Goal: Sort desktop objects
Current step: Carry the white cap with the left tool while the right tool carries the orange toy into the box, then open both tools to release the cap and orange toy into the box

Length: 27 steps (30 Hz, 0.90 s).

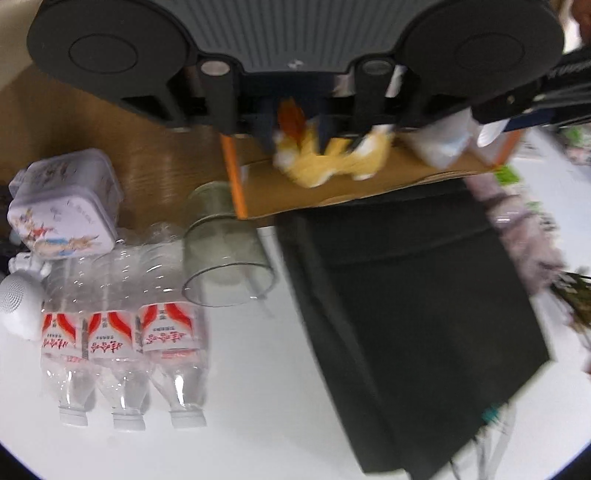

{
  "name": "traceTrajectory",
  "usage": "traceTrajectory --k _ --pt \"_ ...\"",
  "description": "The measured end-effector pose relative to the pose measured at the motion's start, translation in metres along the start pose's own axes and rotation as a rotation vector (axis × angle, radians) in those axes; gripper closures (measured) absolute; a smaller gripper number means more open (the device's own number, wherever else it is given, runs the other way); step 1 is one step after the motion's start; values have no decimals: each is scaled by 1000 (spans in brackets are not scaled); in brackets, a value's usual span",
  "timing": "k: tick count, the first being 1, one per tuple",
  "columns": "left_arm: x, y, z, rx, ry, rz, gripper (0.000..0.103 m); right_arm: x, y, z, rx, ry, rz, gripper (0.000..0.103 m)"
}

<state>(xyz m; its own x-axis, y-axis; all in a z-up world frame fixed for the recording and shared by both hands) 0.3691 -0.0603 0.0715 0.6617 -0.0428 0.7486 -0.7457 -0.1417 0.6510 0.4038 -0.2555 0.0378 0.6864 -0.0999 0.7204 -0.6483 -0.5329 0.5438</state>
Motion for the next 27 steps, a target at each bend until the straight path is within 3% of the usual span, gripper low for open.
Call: traceTrajectory --k 1,5,8,12,19,23,27 --pt "3 -1 -1 21 11 15 38 2 -1 -1 25 3 12 49" --pt "5 8 -14 39 62 45 31 2 11 -12 1 61 56 39" --pt "2 25 -25 62 91 54 30 -5 23 -26 -8 107 55 38" --pt "-18 66 -37 23 107 94 22 -30 50 -45 10 138 47 38" --pt "-92 142 -36 75 63 203 3 -112 110 -77 -11 211 39 25" --pt "-140 162 -27 145 37 155 2 -160 133 -78 -40 194 11 23" --pt "-197 182 -26 166 42 99 0 -210 161 -79 -171 185 12 17"
Point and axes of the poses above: each gripper's, at about its wrist camera, not at the fingertips, and y roughly against the way its jaws point, z to its right, x to its top, the point moved 2 cm from there along -y, roughly the way its jaws point, and after that the axes turned 15 degrees about x, right-handed, at the moved point
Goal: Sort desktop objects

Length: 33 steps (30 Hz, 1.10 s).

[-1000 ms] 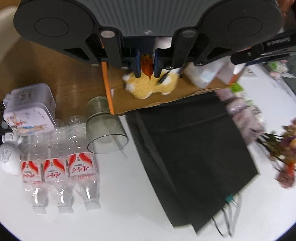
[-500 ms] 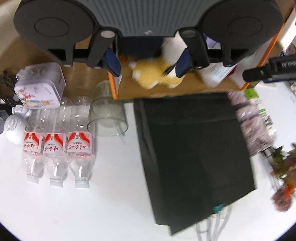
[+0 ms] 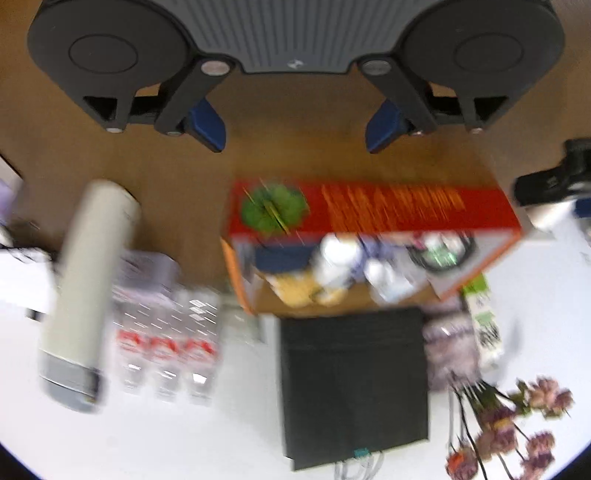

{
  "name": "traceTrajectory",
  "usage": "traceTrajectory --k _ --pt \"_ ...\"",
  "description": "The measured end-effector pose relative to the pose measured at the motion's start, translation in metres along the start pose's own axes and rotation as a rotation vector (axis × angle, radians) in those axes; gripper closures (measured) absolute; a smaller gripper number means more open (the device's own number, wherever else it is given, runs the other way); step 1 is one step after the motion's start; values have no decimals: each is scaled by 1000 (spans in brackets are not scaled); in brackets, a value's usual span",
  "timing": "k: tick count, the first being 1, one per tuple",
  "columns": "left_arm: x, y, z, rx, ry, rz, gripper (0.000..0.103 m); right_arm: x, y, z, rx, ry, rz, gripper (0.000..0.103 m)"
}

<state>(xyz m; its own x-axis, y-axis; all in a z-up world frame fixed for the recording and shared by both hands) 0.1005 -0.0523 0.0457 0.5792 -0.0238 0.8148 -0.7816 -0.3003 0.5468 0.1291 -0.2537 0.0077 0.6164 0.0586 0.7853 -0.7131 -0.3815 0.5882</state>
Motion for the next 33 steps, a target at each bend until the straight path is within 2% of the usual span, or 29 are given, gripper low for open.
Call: traceTrajectory --k 3,5,10,12,14,19,26,30,33 --pt "-44 17 -9 42 13 -61 0 -33 20 -10 15 -6 -12 17" --pt "-63 28 -16 17 6 -85 0 -51 35 -17 28 0 -15 15" --pt "-86 42 -33 -14 29 -104 0 -82 69 -40 41 34 10 8" --pt "-93 45 -40 -49 57 -112 0 -89 76 -48 43 49 22 2" --pt "-99 45 -45 -62 73 -101 0 -94 78 -50 50 55 19 0" --pt "-105 42 -45 -23 54 -70 0 -99 70 -46 48 28 -12 0" --pt "-102 32 -21 -55 -85 -68 0 -98 60 -43 2 4 -23 0" --pt "-102 24 -17 -92 -61 -80 0 -97 57 -37 -40 -34 -24 0" --pt "-102 21 -16 -89 -43 -76 0 -94 52 -36 -50 -34 -29 0"
Point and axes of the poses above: each gripper's, at about its wrist camera, not at the fingertips, and y roughly against the way its jaws point, z to its right, x to its top, the point moved 2 cm from there along -y, roughly the way its jaws point, and after that the axes turned 15 degrees about x, right-handed, at the moved point
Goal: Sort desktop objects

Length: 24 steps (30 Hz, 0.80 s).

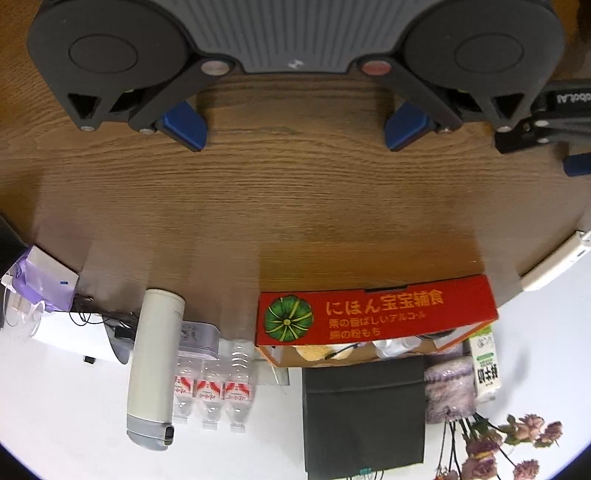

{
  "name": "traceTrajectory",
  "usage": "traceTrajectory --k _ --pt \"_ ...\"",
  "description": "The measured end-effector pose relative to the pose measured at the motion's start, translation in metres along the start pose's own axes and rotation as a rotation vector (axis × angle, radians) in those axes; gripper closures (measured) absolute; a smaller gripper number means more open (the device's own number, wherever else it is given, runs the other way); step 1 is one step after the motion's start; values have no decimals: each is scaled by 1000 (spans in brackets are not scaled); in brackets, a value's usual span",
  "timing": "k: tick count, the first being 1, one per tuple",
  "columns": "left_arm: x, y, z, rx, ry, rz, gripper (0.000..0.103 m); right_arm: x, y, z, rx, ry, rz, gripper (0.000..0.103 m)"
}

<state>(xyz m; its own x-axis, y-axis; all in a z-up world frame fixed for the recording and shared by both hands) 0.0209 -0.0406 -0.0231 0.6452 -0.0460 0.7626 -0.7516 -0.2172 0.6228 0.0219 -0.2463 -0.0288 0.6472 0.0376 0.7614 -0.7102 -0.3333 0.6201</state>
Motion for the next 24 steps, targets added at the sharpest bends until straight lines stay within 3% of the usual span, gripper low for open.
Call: traceTrajectory --k 7,24 --pt "6 -7 3 28 27 -4 0 3 -5 -6 51 46 -10 0" --pt "6 -7 5 26 27 -5 0 4 -7 -11 76 63 -15 0"
Point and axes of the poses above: each gripper's, at about its wrist camera, not at the fingertips, and y roughly against the way its jaws point, z to its right, x to its top, the point moved 2 cm from there along -y, roughly the way its jaws point, and after that the axes turned 15 degrees about x, right-handed, at the moved point
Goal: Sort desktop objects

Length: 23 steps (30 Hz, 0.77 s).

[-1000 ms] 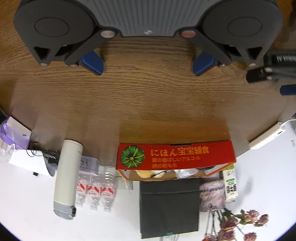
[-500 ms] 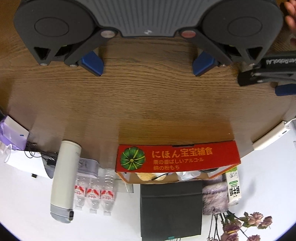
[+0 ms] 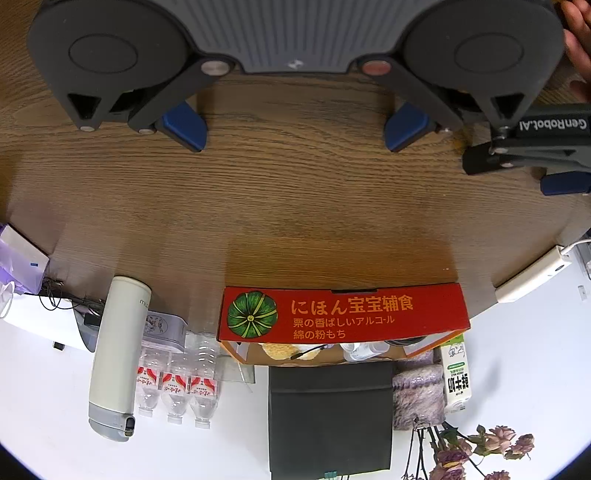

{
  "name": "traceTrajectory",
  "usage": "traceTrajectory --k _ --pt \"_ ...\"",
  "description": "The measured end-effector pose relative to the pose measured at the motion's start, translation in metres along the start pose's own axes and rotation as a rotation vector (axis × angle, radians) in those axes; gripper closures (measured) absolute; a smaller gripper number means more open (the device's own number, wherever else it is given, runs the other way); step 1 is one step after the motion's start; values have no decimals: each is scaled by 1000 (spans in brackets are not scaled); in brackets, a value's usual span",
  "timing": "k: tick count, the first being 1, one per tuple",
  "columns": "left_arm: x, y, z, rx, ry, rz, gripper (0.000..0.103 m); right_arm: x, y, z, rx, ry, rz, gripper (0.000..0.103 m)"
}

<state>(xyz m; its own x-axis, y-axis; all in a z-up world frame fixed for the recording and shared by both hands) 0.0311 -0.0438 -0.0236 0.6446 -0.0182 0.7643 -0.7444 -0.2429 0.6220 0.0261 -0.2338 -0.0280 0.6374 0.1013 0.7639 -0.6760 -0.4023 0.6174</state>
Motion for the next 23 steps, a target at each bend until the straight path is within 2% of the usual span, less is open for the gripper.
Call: traceTrajectory --k 23 --pt "0 0 0 0 -5 0 0 2 -1 4 -2 -2 0 0"
Point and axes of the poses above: each gripper's, at about its wrist camera, not at the fingertips, and y roughly against the way its jaws point, z to its right, x to its top, the point moved 2 cm from there along -y, roughly the way its jaws point, and after that the axes turned 15 degrees about x, right-handed, at the moved point
